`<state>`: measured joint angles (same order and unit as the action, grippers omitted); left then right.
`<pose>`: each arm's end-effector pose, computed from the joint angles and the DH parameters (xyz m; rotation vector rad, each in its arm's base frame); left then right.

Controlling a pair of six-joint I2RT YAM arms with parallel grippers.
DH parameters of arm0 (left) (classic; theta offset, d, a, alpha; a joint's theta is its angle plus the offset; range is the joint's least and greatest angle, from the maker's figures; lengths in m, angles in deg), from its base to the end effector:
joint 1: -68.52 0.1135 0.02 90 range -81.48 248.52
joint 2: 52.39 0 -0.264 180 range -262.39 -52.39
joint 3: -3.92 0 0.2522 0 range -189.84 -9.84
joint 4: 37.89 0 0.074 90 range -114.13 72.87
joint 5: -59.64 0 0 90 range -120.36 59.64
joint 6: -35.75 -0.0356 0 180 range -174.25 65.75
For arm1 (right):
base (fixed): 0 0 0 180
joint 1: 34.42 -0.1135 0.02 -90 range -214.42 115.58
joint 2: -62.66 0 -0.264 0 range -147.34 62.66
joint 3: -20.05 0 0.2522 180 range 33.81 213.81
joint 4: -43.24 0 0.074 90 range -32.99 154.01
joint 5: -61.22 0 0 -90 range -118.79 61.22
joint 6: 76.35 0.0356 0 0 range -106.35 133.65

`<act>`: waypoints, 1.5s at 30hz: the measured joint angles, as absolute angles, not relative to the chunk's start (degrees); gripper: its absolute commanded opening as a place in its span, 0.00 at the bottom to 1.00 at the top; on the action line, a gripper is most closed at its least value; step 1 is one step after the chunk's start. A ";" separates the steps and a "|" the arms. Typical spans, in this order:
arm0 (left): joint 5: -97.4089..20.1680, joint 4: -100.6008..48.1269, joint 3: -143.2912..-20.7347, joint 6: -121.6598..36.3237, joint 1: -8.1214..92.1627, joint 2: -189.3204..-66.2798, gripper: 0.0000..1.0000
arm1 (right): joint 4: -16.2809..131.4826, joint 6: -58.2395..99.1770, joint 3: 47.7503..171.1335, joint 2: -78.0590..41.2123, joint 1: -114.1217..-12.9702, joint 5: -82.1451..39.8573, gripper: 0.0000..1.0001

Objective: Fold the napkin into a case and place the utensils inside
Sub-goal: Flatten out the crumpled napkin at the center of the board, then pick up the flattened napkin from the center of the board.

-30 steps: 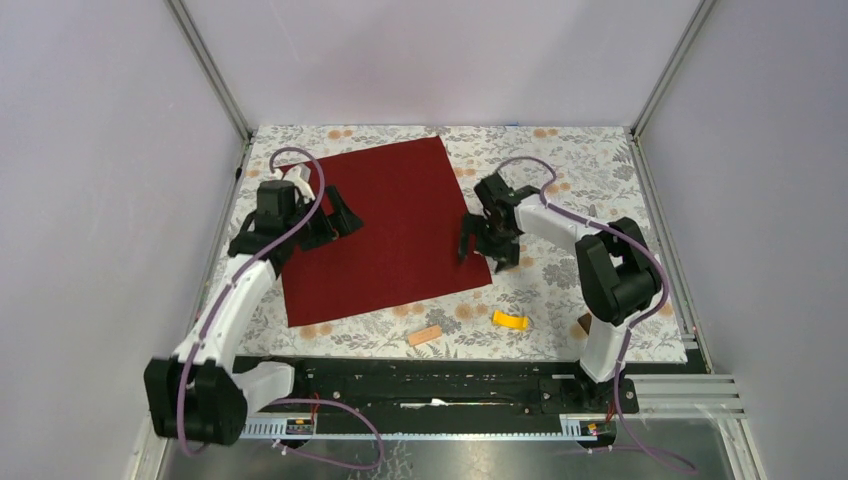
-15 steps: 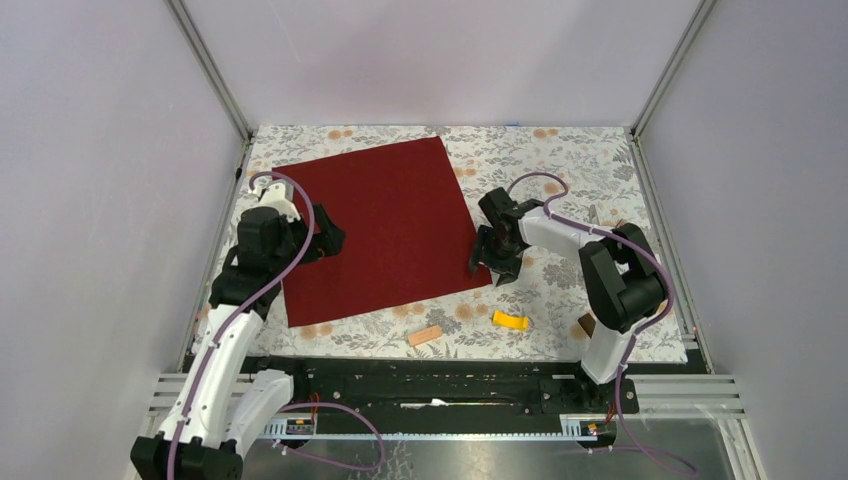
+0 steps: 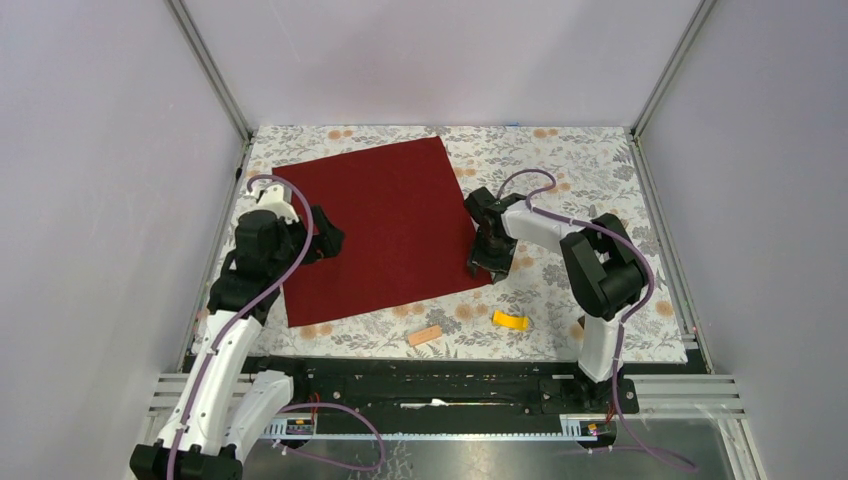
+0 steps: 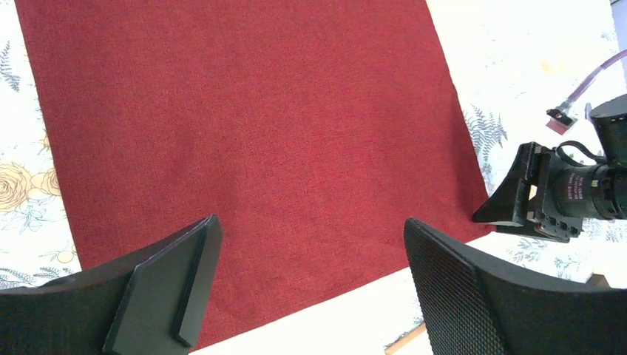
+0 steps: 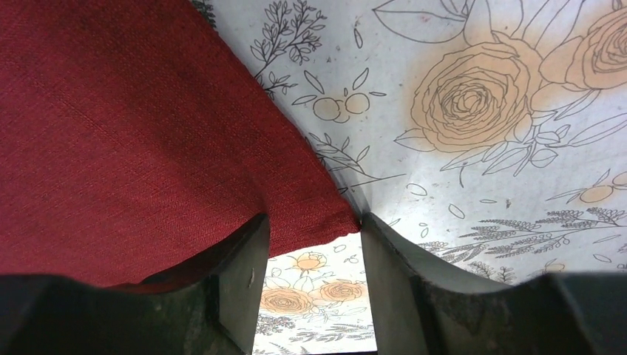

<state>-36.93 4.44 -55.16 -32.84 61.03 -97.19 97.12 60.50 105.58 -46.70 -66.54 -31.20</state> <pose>0.1716 -0.0267 0.3103 -0.1812 2.0768 -0.4279 0.3070 0.1910 0.1536 0.3842 2.9202 0.1536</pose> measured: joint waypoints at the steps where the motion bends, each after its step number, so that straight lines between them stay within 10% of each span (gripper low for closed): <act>1: -36.91 4.49 -55.12 -32.86 61.01 -96.84 0.99 | 97.60 60.74 105.97 -47.03 -66.69 -31.37 0.54; 16: -34.35 4.66 -55.10 -32.27 61.01 -95.27 0.99 | 100.03 65.55 107.04 -48.02 -67.63 -32.49 0.00; 26: -22.55 23.61 -59.40 -10.63 61.01 -105.17 0.98 | 90.94 71.32 98.60 -41.46 -68.29 -33.71 0.00; 32: -16.95 38.85 -56.65 5.98 64.33 -113.01 0.71 | 84.36 73.73 94.65 -39.19 -68.29 -32.14 0.00; 45: -16.80 34.89 -47.89 9.37 77.60 -117.08 0.63 | 75.79 73.95 94.58 -41.33 -68.33 -26.19 0.00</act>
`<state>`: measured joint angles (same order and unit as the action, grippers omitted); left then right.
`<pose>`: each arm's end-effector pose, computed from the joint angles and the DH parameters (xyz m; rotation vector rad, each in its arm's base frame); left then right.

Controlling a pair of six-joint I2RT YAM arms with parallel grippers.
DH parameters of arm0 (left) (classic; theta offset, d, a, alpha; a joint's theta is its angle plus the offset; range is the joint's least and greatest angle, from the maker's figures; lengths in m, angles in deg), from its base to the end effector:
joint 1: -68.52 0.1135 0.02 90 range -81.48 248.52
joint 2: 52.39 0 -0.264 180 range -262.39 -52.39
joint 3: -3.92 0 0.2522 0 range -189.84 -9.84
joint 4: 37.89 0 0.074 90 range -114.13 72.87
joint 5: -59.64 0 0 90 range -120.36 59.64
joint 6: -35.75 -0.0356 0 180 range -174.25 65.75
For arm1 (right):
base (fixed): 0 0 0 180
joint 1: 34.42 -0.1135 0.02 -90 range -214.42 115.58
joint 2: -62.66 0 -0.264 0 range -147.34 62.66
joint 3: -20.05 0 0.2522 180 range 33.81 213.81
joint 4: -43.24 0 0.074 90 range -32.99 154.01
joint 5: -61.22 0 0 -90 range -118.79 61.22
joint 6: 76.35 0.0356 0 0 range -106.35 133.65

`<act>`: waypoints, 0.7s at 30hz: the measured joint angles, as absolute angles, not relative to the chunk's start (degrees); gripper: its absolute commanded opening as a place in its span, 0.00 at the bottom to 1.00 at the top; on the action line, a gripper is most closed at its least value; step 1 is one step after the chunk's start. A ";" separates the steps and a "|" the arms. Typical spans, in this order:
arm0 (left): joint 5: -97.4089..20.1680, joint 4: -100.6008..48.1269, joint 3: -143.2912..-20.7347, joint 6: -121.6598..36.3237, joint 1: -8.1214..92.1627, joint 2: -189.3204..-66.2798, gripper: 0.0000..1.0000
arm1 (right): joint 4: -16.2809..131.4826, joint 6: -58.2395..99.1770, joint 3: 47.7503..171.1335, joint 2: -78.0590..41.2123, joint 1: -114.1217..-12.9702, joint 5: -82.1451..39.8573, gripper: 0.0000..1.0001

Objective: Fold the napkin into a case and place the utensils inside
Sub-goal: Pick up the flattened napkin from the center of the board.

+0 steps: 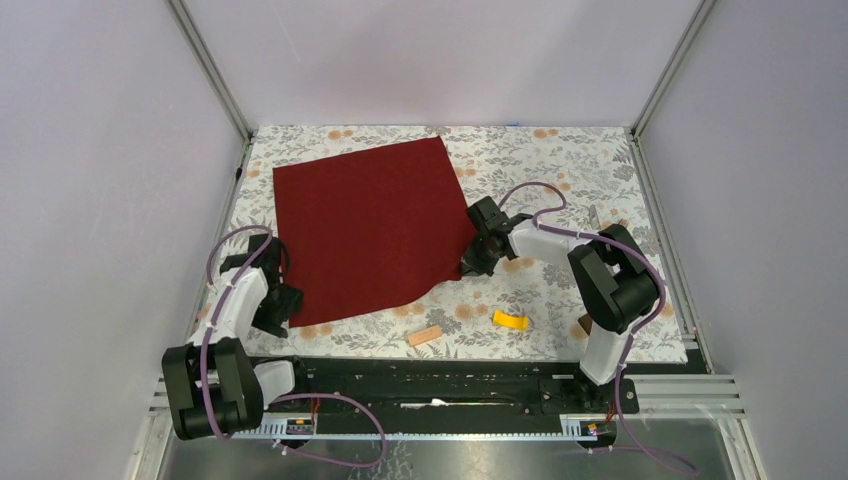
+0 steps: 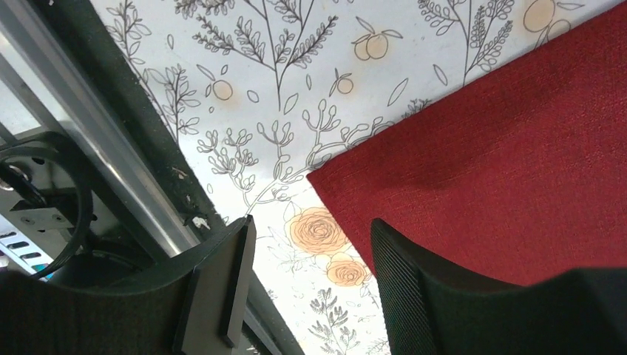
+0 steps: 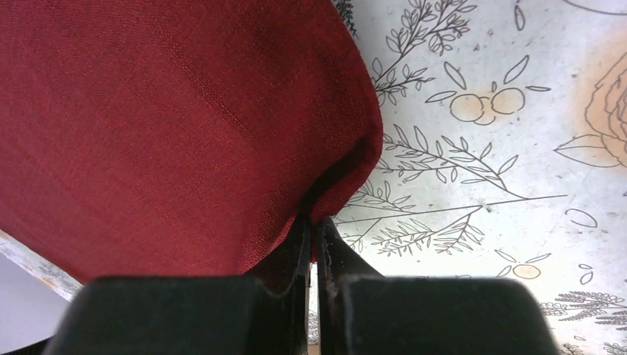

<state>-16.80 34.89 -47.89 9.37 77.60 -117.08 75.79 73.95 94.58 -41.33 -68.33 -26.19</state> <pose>0.1579 0.0337 0.1876 -1.7621 2.3720 0.2610 0.2936 0.1993 0.1489 0.6214 2.7193 0.5522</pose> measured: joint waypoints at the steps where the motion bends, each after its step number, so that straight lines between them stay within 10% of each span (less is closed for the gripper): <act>1: -16.84 34.39 -47.84 9.28 77.62 -117.87 0.62 | 75.35 73.95 94.43 -41.33 -68.33 -26.02 0.00; 11: -17.98 28.55 -46.22 9.69 78.67 -122.81 0.43 | 73.04 73.97 93.07 -40.80 -68.26 -25.47 0.00; 21: -19.40 27.26 -44.69 9.04 80.73 -123.59 0.57 | 72.14 73.97 92.31 -40.39 -68.00 -25.19 0.00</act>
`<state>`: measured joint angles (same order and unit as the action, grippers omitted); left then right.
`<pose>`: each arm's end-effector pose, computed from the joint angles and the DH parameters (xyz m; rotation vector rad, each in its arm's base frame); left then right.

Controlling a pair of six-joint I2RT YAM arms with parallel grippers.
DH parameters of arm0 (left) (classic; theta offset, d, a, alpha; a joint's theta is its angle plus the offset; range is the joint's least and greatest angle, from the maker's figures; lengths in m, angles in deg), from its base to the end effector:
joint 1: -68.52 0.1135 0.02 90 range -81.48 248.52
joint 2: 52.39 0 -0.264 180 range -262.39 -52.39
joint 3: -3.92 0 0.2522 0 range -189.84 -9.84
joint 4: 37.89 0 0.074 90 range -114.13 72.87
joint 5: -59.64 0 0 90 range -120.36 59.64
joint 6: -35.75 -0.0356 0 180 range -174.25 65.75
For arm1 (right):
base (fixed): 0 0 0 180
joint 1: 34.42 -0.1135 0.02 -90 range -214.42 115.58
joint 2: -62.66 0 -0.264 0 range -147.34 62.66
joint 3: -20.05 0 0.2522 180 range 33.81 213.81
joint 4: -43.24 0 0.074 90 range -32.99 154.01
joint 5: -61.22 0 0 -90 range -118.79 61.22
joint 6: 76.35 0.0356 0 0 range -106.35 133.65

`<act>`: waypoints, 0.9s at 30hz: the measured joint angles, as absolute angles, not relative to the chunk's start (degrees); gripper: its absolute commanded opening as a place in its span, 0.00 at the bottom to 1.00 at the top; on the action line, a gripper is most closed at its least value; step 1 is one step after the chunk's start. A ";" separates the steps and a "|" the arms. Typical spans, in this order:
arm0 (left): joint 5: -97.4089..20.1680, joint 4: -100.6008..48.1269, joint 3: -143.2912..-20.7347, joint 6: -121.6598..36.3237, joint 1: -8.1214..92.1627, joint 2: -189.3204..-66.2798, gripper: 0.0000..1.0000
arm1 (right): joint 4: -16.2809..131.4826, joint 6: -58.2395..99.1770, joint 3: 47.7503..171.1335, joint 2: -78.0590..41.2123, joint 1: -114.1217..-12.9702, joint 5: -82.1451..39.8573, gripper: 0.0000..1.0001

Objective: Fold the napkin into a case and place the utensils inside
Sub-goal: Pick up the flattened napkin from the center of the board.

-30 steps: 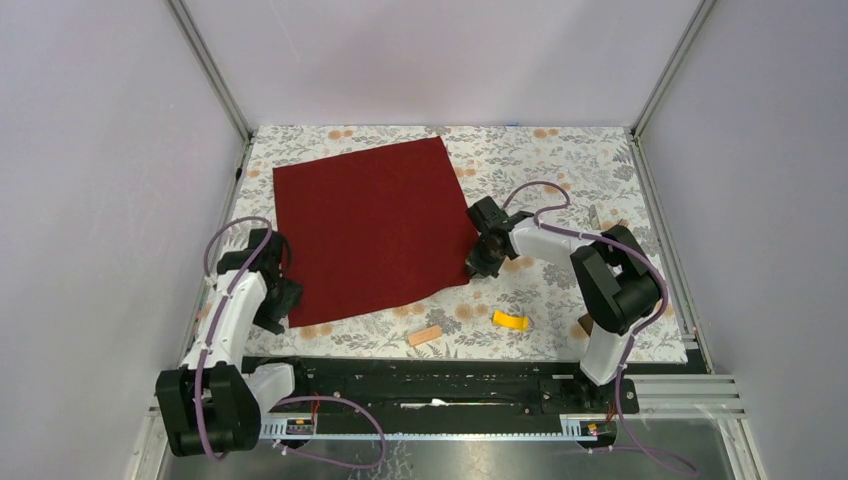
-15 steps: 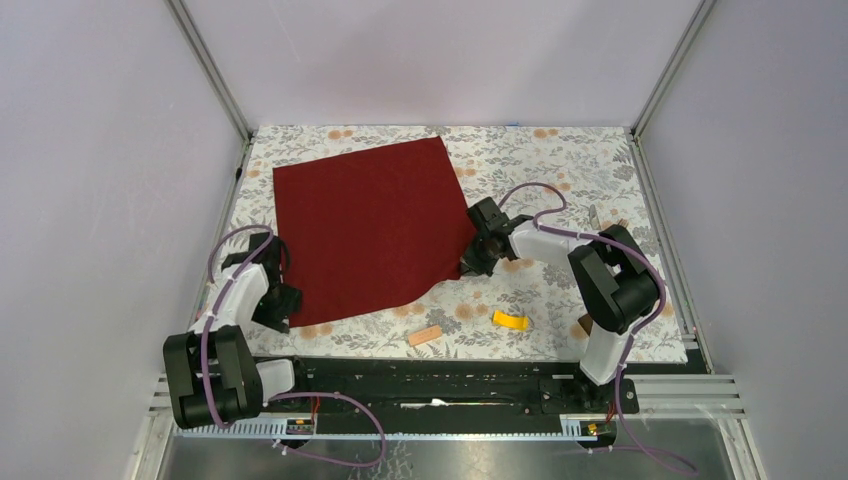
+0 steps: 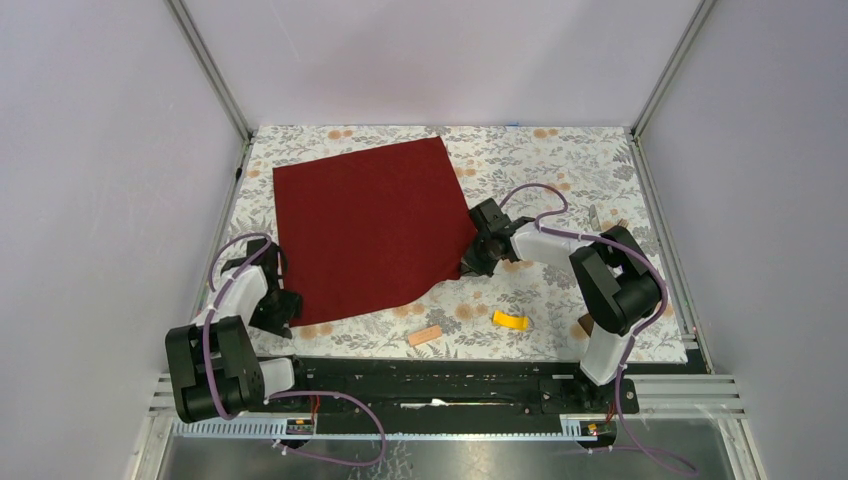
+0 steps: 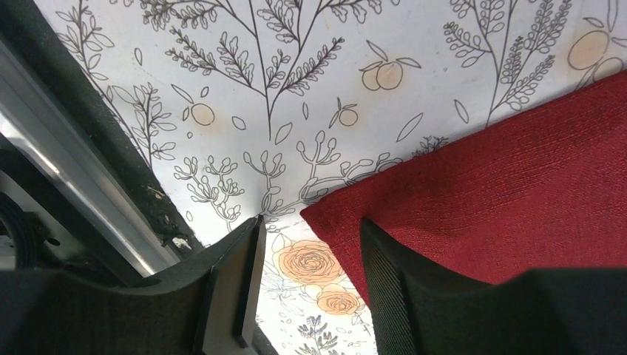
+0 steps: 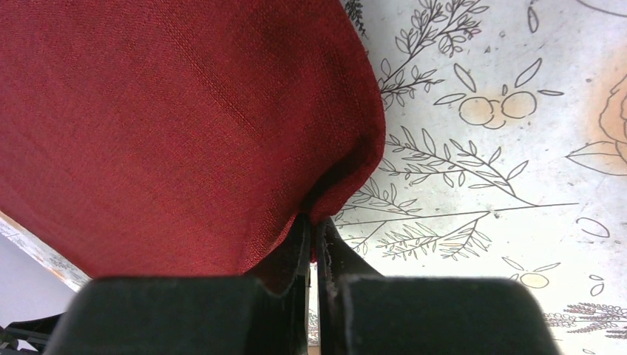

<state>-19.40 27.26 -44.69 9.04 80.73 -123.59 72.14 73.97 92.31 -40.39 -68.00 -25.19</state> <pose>0.1667 0.0430 0.1577 -1.8501 2.3801 0.2353 0.2916 0.1963 0.1470 0.6159 2.6926 0.6058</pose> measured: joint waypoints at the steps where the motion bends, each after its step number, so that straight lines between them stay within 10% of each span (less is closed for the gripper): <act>1: -19.49 27.31 -44.63 8.69 80.95 -123.48 0.57 | 72.08 73.97 92.24 -40.37 -68.00 -25.19 0.00; 13: -20.99 23.37 -42.92 7.44 82.41 -121.47 0.43 | 71.68 73.97 91.37 -39.69 -67.94 -25.23 0.00; 20: -21.67 20.47 -41.77 6.50 83.35 -119.94 0.00 | 71.75 73.95 89.90 -38.35 -67.87 -25.26 0.00; 27: -22.15 18.59 -40.80 6.11 83.59 -117.65 0.00 | 71.88 72.15 88.26 -36.56 -67.85 -25.12 0.00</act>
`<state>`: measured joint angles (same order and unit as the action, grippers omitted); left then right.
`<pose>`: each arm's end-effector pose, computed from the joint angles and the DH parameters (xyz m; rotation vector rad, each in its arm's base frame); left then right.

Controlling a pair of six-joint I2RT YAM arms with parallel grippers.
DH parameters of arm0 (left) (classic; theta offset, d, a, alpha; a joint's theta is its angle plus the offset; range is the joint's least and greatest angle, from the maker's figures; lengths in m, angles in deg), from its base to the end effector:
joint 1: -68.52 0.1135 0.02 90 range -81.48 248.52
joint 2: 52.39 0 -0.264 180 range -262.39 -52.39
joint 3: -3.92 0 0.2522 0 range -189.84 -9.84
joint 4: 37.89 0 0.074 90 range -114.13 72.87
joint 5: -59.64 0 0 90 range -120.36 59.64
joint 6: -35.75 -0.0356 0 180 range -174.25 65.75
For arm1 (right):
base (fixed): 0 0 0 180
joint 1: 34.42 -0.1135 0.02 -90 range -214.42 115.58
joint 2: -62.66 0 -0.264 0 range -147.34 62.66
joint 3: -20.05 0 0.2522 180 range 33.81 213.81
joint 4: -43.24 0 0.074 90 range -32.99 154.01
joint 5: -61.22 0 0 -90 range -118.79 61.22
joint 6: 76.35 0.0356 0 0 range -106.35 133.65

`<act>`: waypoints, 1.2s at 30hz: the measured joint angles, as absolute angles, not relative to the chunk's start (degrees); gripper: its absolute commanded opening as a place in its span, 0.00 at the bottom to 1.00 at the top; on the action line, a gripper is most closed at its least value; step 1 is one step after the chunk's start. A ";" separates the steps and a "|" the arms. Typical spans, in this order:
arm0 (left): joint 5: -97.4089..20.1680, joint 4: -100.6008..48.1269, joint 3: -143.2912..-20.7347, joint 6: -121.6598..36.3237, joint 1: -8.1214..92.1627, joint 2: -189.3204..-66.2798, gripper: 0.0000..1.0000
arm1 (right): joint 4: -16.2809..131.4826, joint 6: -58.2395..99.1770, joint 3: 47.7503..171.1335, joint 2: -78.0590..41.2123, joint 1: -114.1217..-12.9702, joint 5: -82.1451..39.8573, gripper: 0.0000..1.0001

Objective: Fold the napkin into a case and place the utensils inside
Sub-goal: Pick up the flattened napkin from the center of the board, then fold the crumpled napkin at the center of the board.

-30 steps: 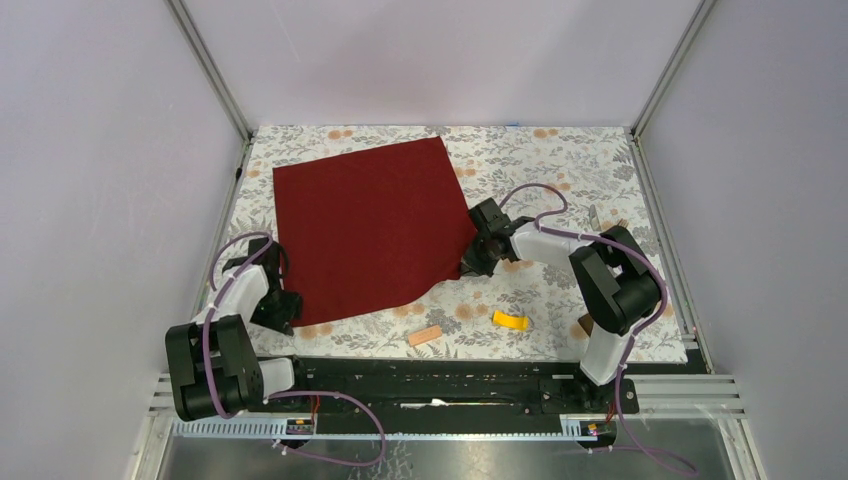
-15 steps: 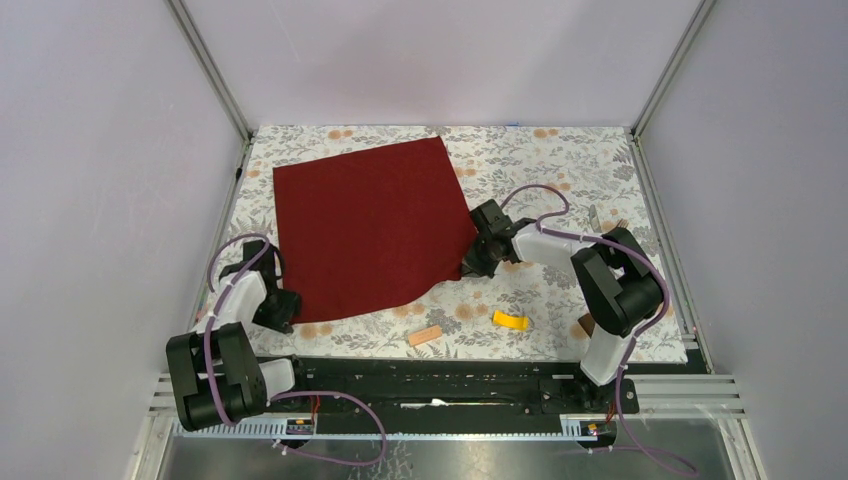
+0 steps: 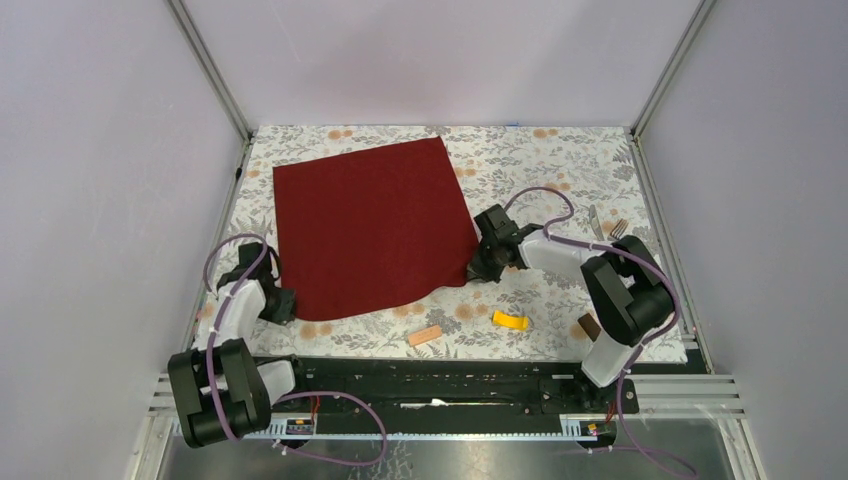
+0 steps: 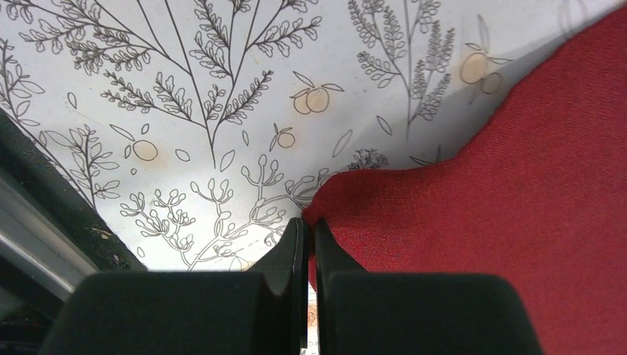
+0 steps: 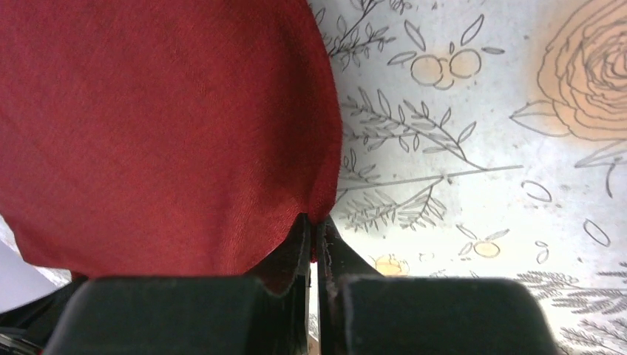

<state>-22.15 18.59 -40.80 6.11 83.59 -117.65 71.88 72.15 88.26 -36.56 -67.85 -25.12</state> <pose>0.1630 0.0492 0.1583 -1.7786 2.2616 0.0646 0.2773 0.1858 0.1496 0.5749 2.6959 0.5987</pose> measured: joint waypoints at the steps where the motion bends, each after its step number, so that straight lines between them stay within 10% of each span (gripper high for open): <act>1: -22.20 18.67 -40.78 5.98 83.59 -117.04 0.00 | 71.66 71.45 87.78 -35.91 -67.85 -25.01 0.00; 9: -22.90 28.66 -53.96 3.42 83.70 -103.55 0.00 | 71.40 60.94 85.60 -17.81 -68.05 -23.70 0.00; 22: -15.94 38.02 -116.43 -2.81 81.10 -96.14 0.00 | 74.57 49.55 110.54 9.32 -68.46 -21.67 0.00; 36: -24.23 9.84 -102.22 -7.53 80.95 -119.55 0.00 | 74.13 46.28 132.02 -19.93 -62.43 -32.29 0.00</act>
